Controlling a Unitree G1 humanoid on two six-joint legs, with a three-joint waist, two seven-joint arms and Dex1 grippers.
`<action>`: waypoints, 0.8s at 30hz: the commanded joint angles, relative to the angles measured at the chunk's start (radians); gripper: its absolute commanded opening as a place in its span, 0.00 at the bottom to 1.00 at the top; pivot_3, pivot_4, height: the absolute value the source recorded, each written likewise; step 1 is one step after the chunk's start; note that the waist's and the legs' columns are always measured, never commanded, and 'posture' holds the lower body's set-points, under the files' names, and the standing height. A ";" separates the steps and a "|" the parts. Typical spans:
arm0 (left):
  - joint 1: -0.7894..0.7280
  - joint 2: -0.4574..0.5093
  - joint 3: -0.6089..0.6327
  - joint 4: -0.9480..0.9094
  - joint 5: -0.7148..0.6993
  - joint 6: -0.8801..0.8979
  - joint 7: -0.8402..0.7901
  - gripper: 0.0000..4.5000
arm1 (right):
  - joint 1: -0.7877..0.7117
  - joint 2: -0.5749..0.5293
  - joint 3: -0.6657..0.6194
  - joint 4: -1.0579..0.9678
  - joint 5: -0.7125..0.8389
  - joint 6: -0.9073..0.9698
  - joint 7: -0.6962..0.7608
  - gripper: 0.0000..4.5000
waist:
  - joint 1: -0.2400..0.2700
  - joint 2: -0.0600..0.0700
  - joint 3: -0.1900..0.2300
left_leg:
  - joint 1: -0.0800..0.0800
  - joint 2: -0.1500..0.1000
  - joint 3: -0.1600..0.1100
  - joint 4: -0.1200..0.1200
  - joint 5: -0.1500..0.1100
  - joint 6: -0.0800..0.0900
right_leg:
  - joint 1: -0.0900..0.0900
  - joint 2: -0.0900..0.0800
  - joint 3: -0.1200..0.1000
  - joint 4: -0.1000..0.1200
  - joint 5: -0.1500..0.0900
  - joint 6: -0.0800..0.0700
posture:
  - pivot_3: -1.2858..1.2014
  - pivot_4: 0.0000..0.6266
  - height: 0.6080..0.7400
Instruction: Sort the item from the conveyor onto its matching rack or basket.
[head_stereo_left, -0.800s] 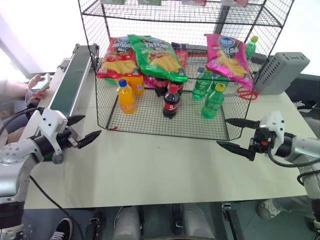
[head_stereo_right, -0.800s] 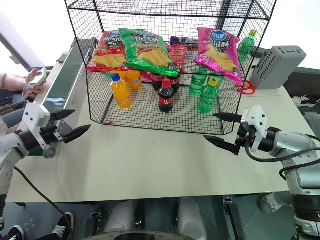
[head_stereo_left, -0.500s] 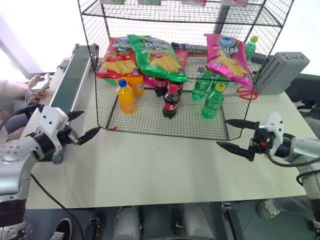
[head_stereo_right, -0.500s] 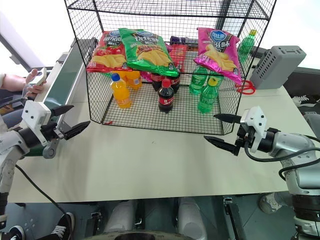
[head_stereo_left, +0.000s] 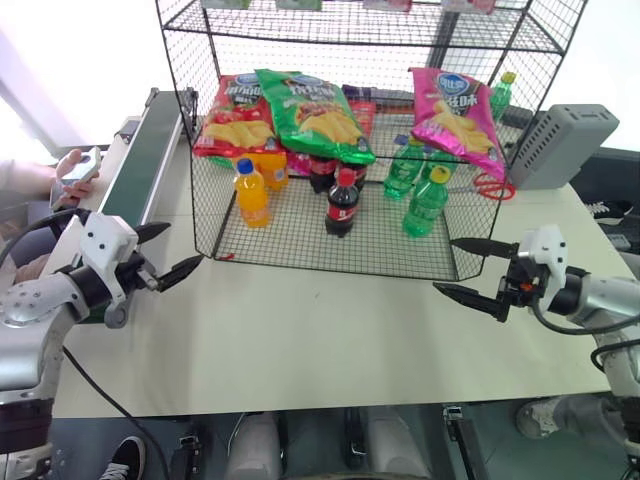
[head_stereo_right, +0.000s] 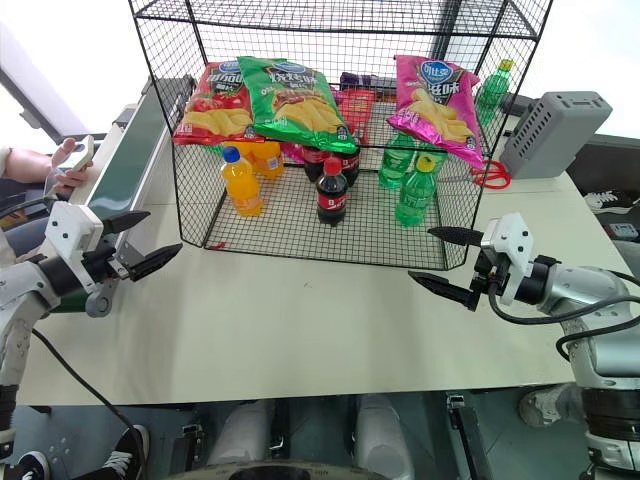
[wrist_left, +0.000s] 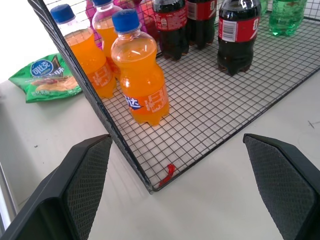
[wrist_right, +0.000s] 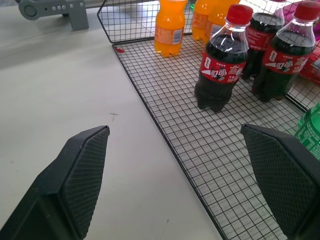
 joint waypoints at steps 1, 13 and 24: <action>-0.011 0.003 0.015 -0.003 -0.006 -0.023 -0.003 1.00 | -0.022 0.010 -0.002 0.009 -0.011 -0.037 0.000 0.97 | 0.000 0.000 0.000 | 0.000 0.000 0.000 0.000 0.000 0.000 | 0.000 0.000 0.000 0.000 0.000 0.000 | 0.52 0.24 1.00; -0.013 -0.004 0.002 0.005 -0.004 -0.025 -0.010 1.00 | -0.038 0.011 0.013 0.040 -0.033 -0.066 -0.001 0.97 | 0.000 0.000 0.000 | 0.000 0.000 0.000 0.000 0.000 0.000 | 0.000 0.000 0.000 0.000 0.000 0.000 | 0.52 0.24 1.00; -0.028 -0.028 -0.007 0.025 0.010 -0.053 0.003 1.00 | -0.078 0.011 0.031 0.107 -0.068 -0.119 0.014 0.97 | 0.000 0.000 0.000 | 0.000 0.000 0.000 0.000 0.000 0.000 | 0.000 0.000 0.000 0.000 0.000 0.000 | 0.52 0.24 1.00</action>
